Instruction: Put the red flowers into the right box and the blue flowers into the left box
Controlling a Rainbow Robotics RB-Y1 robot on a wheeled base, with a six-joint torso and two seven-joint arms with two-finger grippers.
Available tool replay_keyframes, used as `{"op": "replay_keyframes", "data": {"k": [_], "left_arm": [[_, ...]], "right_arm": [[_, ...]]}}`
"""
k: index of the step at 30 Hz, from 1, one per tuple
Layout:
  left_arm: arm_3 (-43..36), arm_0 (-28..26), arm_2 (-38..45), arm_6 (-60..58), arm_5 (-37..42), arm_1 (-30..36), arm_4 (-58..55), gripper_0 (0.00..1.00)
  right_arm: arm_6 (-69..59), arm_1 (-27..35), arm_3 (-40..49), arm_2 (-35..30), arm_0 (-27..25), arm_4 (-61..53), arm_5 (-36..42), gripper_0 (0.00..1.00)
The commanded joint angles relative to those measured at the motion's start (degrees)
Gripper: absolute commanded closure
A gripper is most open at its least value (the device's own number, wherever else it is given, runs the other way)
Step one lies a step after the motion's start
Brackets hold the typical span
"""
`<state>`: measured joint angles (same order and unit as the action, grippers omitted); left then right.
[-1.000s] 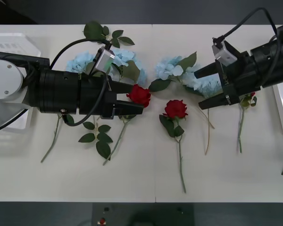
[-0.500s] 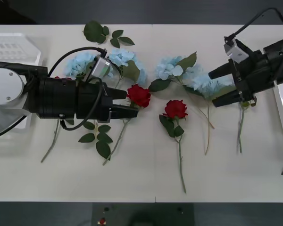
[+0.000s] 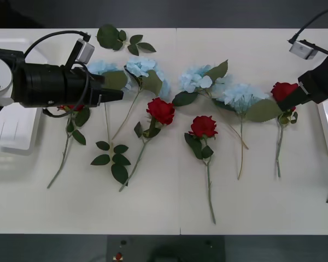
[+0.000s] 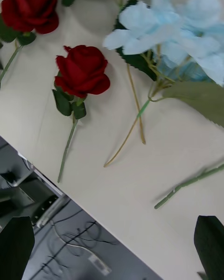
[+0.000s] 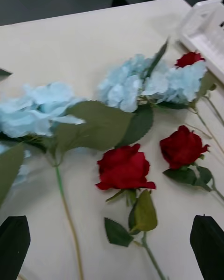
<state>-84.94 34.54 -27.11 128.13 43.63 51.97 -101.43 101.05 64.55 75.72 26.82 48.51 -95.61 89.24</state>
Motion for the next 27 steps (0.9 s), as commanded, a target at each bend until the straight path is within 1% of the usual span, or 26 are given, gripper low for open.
{"op": "replay_keyframes", "data": {"k": [1, 4, 6, 7, 8, 9, 10, 11, 13, 15, 19, 22, 24, 27], "left_arm": [[1.7, 2.4, 0.1, -11.2, 0.9, -0.5, 6.2, 0.0], [3.3, 3.5, 0.3, -17.4, 3.4, -0.5, 11.7, 0.0], [4.3, 4.0, 1.9, -22.6, 6.9, -0.4, 15.7, 0.0], [4.3, 4.0, 1.9, -22.6, 6.9, -0.4, 15.7, 0.0], [4.3, 3.8, 3.9, -27.1, 10.5, -0.4, 19.2, 0.0], [4.3, 3.5, 4.7, -28.4, 11.8, -0.2, 20.2, 0.0], [4.0, 2.8, 7.0, -30.0, 15.1, 0.5, 23.0, 0.0], [4.0, 2.7, 7.4, -30.3, 15.9, 0.6, 23.6, 0.0], [3.8, 1.5, 11.3, -31.2, 20.5, 0.9, 28.5, 0.0], [3.8, 0.2, 14.3, -31.5, 22.7, 0.9, 32.3, 0.0], [3.6, -2.6, 17.4, -32.2, 22.0, 0.9, 37.8, 0.0], [3.6, -4.6, 17.4, -33.0, 18.6, 0.7, 42.4, 0.0], [3.9, -5.8, 17.4, -33.7, 16.7, -0.6, 45.4, 0.0], [5.2, -6.0, 17.5, -34.4, 16.2, -3.6, 49.3, 0.0]], "right_arm": [[-11.0, 2.1, -5.2, -0.8, 0.9, 1.7, -0.4, 0.0], [-12.9, 2.0, -7.4, -0.5, 0.8, 5.5, -1.3, 0.0], [-13.0, 1.5, -8.8, 0.4, 0.8, 8.9, -3.1, 0.0], [-13.0, 1.5, -8.8, 0.4, 0.8, 8.9, -3.1, 0.0], [-12.6, 0.7, -10.7, 1.4, 0.8, 11.3, -5.2, 0.0], [-12.6, 0.4, -11.1, 1.7, 0.8, 11.8, -6.0, 0.0], [-12.5, -0.2, -12.3, 1.9, 0.7, 13.3, -8.1, 0.0], [-12.4, -0.4, -12.5, 1.9, 0.6, 13.6, -8.5, 0.0], [-12.2, -1.9, -14.5, 2.0, 0.5, 16.2, -10.8, 0.0], [-11.9, -2.8, -15.9, 2.1, 0.5, 17.7, -11.7, 0.0], [-11.8, -5.0, -17.6, 2.5, 0.5, 20.9, -13.6, 0.0], [-11.6, -6.5, -18.2, 3.0, 0.5, 23.2, -14.9, 0.0], [-11.7, -7.3, -18.2, 3.2, 0.5, 24.0, -15.6, 0.0], [-11.6, -8.6, -18.2, 3.4, -0.1, 24.6, -17.4, 0.0]]}}
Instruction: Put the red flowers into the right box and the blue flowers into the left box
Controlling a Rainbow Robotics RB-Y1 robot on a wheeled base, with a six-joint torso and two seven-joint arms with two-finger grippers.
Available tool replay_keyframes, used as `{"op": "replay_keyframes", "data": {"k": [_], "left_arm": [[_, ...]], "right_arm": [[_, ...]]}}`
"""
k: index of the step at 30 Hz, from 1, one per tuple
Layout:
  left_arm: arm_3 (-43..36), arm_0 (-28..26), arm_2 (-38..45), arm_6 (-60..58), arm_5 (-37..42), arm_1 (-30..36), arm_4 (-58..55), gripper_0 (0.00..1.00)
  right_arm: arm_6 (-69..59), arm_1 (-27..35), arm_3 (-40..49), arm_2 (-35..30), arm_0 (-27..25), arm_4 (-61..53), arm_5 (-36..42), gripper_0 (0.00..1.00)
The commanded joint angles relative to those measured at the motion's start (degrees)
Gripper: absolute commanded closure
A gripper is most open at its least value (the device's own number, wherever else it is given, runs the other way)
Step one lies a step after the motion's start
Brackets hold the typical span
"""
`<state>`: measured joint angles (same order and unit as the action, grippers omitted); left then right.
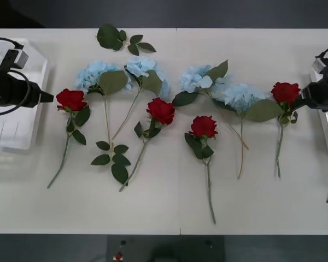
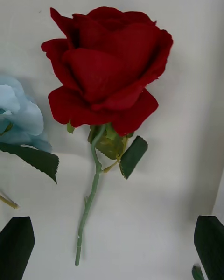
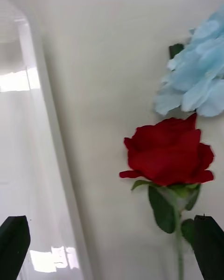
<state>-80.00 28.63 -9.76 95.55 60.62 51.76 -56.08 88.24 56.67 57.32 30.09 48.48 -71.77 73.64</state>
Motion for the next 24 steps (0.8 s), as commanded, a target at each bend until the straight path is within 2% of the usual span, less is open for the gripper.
{"op": "replay_keyframes", "data": {"k": [1, 15, 24], "left_arm": [[0.6, -0.1, 0.1, -2.0, -1.0, -4.4, 4.8, 0.0], [1.6, -0.1, -3.2, -3.0, -1.0, -11.0, 13.0, 0.0], [3.4, -0.1, -3.3, -3.3, -1.0, -13.0, 14.2, 0.01]], "right_arm": [[1.2, -1.0, 0.2, 0.1, -0.6, 0.9, -2.7, 0.0], [0.9, -5.2, 0.2, 0.1, -3.9, 3.6, -10.8, 0.0], [1.1, -7.5, -0.9, 0.2, -5.2, 4.1, -15.6, 0.0]]}}
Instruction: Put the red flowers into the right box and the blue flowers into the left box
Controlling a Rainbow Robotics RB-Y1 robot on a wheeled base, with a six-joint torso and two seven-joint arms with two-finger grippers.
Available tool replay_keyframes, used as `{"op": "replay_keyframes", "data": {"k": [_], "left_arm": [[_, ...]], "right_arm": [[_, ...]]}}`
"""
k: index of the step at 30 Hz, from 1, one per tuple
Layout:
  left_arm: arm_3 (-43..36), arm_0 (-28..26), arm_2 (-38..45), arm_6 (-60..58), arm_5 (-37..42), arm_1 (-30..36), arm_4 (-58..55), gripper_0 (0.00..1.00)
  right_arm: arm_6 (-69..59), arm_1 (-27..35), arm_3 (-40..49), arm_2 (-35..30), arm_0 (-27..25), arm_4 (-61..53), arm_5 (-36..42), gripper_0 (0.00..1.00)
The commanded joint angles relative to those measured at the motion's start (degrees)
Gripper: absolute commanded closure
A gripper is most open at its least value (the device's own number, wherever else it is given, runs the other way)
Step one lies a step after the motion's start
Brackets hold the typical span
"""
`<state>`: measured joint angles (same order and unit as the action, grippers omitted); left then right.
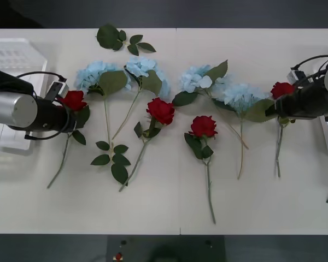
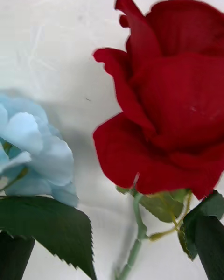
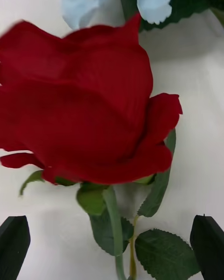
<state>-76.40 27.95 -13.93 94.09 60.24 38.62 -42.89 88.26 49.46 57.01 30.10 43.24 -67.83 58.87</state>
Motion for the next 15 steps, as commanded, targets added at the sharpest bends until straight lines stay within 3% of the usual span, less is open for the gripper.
{"op": "replay_keyframes", "data": {"k": [1, 6, 8, 10, 13, 15], "left_arm": [[0.1, 0.6, 1.0, -1.9, -0.7, 0.0, 1.2, 0.04], [1.1, 0.6, 1.0, -2.1, -1.7, -0.6, 2.1, 0.09], [1.4, 0.6, 1.0, -2.2, -1.9, -0.6, 2.5, 0.26], [1.4, 0.6, 1.0, -2.2, -1.9, -0.6, 2.6, 0.49], [1.4, 0.6, 1.0, -2.3, -2.1, -0.6, 2.9, 0.57], [1.4, 0.6, 0.9, -2.4, -2.1, -0.8, 3.0, 0.69]], "right_arm": [[1.1, -0.5, -0.9, 0.1, 0.0, 0.2, -1.0, 0.0], [1.3, -0.9, -1.9, 0.2, -0.3, 0.4, -1.2, 0.0], [1.4, -0.9, -2.3, 0.3, -0.3, 0.4, -1.3, 0.0], [1.4, -0.9, -2.9, 0.8, -0.3, 0.4, -1.9, 0.0], [1.1, -0.9, -3.3, 2.0, -0.3, 0.4, -3.1, 0.0], [1.0, -0.9, -3.6, 2.9, -0.3, 0.4, -4.0, 0.0]]}}
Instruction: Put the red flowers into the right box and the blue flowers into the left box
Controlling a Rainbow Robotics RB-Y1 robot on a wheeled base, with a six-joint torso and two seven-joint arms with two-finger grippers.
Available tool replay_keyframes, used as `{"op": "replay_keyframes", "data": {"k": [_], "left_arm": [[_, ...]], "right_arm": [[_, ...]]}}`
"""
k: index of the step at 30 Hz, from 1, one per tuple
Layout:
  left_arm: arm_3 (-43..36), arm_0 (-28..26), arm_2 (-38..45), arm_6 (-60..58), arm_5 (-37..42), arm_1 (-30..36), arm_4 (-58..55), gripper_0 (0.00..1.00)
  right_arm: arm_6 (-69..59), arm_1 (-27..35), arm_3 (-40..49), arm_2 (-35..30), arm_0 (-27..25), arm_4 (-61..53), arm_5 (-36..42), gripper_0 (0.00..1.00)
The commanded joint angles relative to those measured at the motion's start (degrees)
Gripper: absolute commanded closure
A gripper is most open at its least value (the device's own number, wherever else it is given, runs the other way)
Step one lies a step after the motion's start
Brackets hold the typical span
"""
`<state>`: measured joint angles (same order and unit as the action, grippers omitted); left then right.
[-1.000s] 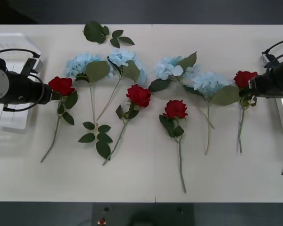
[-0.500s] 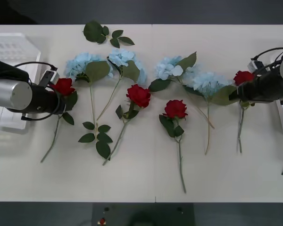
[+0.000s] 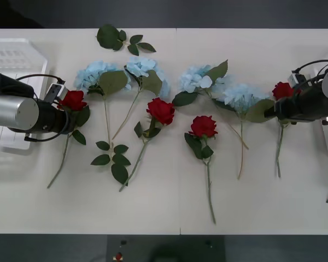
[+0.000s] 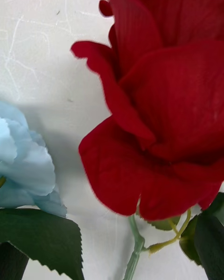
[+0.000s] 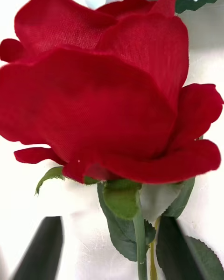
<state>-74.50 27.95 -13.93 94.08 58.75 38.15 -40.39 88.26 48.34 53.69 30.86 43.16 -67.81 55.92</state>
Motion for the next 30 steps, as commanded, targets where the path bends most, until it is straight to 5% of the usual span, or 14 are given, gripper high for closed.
{"op": "replay_keyframes", "data": {"k": [1, 2, 10, 11, 12, 13, 14, 16, 25, 30], "left_arm": [[-0.5, 0.6, 0.9, -2.5, -0.6, -0.4, 0.6, 0.83], [-0.5, 0.6, 0.9, -2.6, -0.6, -0.4, 0.7, 0.99], [-1.7, 0.6, 1.0, -3.4, -1.0, -0.4, -0.4, 1.0], [-2.1, 0.6, 1.0, -3.5, -0.9, -0.4, -0.5, 1.0], [-3.2, 0.6, 1.0, -3.7, -0.7, -0.4, -0.7, 1.0], [-4.1, 0.6, 1.4, -3.9, -0.2, -0.3, -0.8, 1.0], [-5.2, 0.6, 2.0, -4.3, 0.9, -0.4, -1.1, 1.0], [-7.5, 0.6, 3.5, -4.6, 3.3, -0.3, -1.7, 1.0], [-18.2, 0.5, 12.0, -4.0, 16.4, 0.3, -7.3, 1.0], [-21.1, 0.5, 15.3, -3.5, 17.5, 0.9, -18.7, 1.0]], "right_arm": [[1.0, 0.1, -0.5, 2.4, -0.2, 0.4, -1.3, 0.0], [1.3, 0.0, -1.0, 2.6, -0.2, 0.4, -1.8, 0.0], [1.4, -0.3, -1.5, 3.1, -0.2, 0.4, -1.9, 0.06], [1.4, -0.3, -1.5, 3.0, -0.2, 0.4, -1.9, 0.23], [1.3, -0.3, -1.5, 3.0, -0.2, 0.4, -1.9, 0.56], [1.1, -0.3, -1.5, 3.0, -0.2, 0.4, -1.8, 0.77], [1.2, -0.2, -1.5, 3.0, -0.2, 0.4, -1.9, 0.91], [1.3, -0.3, -1.5, 3.0, -0.2, 0.5, -1.9, 1.0], [1.5, -0.3, -1.5, 3.0, -0.2, 0.6, -3.2, 1.0], [1.7, 1.0, -1.5, 3.1, 1.2, 0.0, -3.4, 1.0]]}}
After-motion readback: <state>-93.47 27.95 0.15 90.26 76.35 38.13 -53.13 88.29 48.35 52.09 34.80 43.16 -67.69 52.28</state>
